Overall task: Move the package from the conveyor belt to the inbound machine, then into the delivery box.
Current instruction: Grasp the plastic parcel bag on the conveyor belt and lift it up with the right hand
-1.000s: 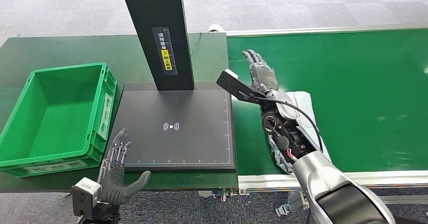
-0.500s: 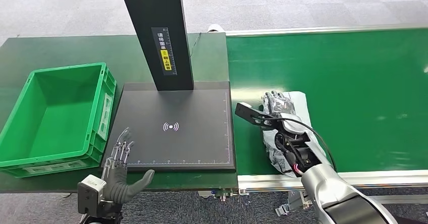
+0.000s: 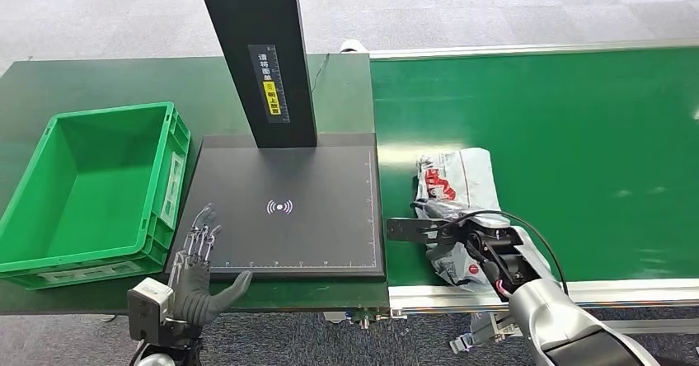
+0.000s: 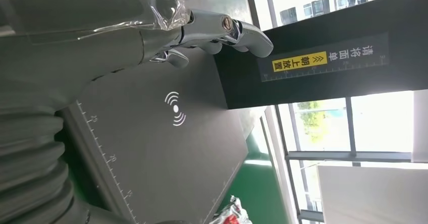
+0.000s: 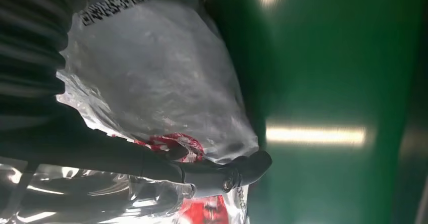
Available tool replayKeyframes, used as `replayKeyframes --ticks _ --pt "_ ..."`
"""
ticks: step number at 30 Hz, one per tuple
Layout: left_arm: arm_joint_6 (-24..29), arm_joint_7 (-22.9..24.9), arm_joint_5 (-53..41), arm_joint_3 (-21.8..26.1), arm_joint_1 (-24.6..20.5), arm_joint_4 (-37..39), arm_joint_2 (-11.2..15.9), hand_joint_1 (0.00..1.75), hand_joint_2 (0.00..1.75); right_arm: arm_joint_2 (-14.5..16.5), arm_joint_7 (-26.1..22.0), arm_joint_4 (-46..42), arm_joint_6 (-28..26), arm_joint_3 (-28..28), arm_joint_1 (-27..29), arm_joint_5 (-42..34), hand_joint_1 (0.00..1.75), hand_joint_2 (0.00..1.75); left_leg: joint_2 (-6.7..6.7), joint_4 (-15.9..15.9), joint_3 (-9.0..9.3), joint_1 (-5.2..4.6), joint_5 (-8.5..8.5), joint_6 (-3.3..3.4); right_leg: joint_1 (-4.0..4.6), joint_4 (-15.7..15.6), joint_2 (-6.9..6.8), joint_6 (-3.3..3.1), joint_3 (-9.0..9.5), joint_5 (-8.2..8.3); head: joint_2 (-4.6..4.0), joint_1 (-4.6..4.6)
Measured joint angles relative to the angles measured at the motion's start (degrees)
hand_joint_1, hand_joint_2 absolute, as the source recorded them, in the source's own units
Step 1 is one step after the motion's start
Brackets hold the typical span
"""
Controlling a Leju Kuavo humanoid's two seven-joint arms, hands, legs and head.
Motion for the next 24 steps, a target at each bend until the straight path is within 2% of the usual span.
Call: replayKeyframes --ticks 1,2,5,6,15,24 --pt "0.0 0.0 0.2 -0.1 -0.4 0.3 0.1 0.00 1.75 -0.5 -1.2 0.0 1.8 0.8 -0.1 -0.9 0.00 1.75 0.00 0.0 0.00 0.00 0.00 0.00 0.00 0.0 0.00 0.00 0.01 0.00 0.00 0.01" --pt "0.0 0.0 0.3 -0.3 -0.9 0.7 0.2 0.00 1.75 -0.9 -2.0 -0.1 3.1 1.6 -0.3 -1.8 0.14 1.75 0.01 0.0 0.00 0.00 0.00 0.00 0.00 0.0 0.00 0.00 0.01 0.00 0.00 0.01" --pt "0.0 0.0 0.6 -0.8 -1.8 1.5 0.5 0.00 1.75 -2.0 -2.7 -0.7 5.2 4.3 -0.4 -4.2 1.45 1.75 0.01 0.0 0.01 0.00 0.00 0.00 -0.01 0.0 0.00 0.00 0.02 0.00 0.00 -0.01" --pt "0.0 0.0 0.7 -0.9 -2.0 1.7 0.6 0.00 1.75 -2.3 -2.7 -1.0 5.5 5.3 -0.4 -5.1 1.75 1.75 0.01 0.0 0.02 0.00 0.00 0.00 -0.01 0.0 0.00 0.00 0.01 0.00 0.00 -0.01" --pt "0.5 0.2 0.8 -1.3 -1.8 2.4 1.0 0.00 1.75 -4.2 0.4 -3.6 4.0 12.6 -0.4 -11.4 1.75 1.75 0.00 0.0 0.04 0.00 0.00 0.00 0.00 0.0 0.00 0.00 0.05 0.00 0.00 0.00" --pt "1.2 0.2 0.8 -1.2 -0.4 2.3 1.2 0.00 1.75 -4.7 2.1 -3.9 1.1 16.2 -0.8 -13.4 1.75 1.75 0.00 0.0 0.03 0.00 0.00 0.00 -0.01 0.0 0.00 0.00 0.06 0.00 0.00 -0.01"
